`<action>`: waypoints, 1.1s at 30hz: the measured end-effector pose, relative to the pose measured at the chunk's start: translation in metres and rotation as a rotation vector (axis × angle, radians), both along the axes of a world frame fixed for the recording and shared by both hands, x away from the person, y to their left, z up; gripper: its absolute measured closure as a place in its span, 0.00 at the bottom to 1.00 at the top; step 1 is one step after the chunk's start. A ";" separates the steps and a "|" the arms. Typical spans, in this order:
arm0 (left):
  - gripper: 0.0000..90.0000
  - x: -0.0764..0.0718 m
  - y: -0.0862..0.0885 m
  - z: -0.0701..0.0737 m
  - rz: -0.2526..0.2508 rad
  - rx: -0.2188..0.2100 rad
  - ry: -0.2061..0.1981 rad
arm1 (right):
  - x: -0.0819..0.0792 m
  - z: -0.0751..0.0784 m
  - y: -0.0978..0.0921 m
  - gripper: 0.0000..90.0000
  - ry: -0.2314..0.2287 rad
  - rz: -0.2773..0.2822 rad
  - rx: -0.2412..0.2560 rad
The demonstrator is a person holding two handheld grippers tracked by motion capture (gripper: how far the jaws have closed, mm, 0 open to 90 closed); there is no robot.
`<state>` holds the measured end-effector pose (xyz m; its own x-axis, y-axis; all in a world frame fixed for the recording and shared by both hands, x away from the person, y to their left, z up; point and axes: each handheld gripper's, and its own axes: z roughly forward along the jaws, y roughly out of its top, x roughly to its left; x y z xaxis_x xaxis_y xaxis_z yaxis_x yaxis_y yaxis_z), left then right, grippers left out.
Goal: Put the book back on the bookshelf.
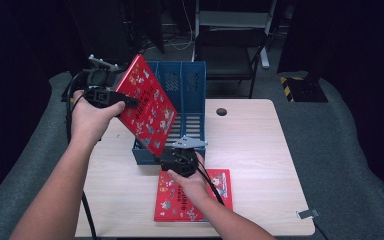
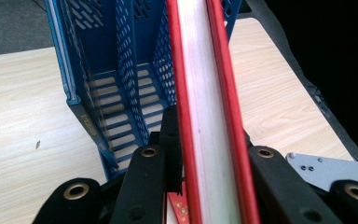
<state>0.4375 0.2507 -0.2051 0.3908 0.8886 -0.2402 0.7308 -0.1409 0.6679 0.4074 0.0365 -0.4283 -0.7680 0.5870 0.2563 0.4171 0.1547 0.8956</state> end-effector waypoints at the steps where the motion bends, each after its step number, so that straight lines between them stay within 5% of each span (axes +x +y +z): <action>1: 0.85 0.001 0.000 0.000 -0.001 0.001 0.002 | 0.001 0.000 0.000 0.55 0.000 -0.005 0.001; 21: 0.85 0.013 -0.006 0.000 0.024 0.007 -0.001 | 0.020 0.000 0.002 0.55 0.053 -0.007 0.023; 33: 0.86 0.019 -0.005 -0.002 0.050 -0.014 0.008 | 0.026 -0.001 0.002 0.55 0.040 -0.007 0.015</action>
<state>0.4568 0.2452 -0.2067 0.3444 0.9034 -0.2553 0.7421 -0.0954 0.6635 0.4337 0.0387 -0.4293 -0.7529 0.5879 0.2958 0.4538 0.1383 0.8803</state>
